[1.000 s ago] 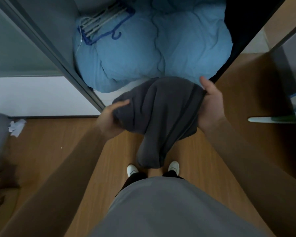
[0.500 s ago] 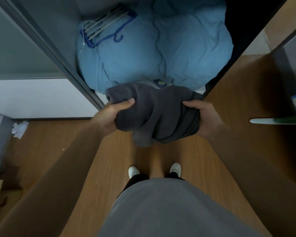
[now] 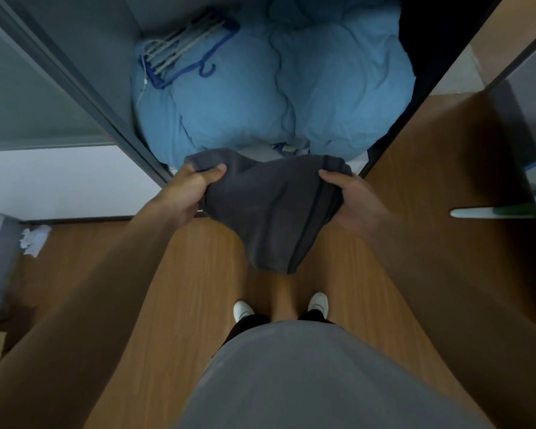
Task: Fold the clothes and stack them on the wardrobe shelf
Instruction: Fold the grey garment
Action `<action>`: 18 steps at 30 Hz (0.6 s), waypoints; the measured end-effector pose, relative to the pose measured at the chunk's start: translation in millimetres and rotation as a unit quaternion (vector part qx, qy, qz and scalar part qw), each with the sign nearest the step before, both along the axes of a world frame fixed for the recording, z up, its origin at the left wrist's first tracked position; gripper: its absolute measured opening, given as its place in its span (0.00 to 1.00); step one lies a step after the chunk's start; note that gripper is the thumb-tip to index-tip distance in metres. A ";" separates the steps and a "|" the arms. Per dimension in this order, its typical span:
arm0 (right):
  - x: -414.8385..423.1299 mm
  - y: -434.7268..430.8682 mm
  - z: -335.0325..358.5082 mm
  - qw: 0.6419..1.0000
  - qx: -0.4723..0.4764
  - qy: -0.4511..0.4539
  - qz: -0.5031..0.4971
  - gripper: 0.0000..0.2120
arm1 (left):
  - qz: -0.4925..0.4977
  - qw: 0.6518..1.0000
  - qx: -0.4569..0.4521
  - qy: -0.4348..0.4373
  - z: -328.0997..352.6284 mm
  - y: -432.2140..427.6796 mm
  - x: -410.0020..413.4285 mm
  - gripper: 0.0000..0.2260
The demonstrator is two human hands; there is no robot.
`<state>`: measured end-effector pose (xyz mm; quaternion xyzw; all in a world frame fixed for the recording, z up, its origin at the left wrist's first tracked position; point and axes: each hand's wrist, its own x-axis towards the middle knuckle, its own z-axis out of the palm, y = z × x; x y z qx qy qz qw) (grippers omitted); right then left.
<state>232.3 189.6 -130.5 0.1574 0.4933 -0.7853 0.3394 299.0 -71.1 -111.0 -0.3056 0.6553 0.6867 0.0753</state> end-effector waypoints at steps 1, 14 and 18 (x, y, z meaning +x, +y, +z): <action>-1.0 -3.0 -0.3 1.000 0.003 -0.019 -0.011 0.16 | 0.003 1.000 0.017 0.008 -2.5 -6.4 -1.7 0.14; -3.1 -35.6 3.4 0.990 -0.095 -0.104 -0.003 0.16 | -0.057 0.996 0.063 -0.011 -18.3 -24.4 -12.0 0.18; -13.2 -48.1 12.9 0.980 -0.163 -0.108 -0.047 0.16 | -0.064 0.981 0.182 0.025 -21.2 -34.1 -7.1 0.22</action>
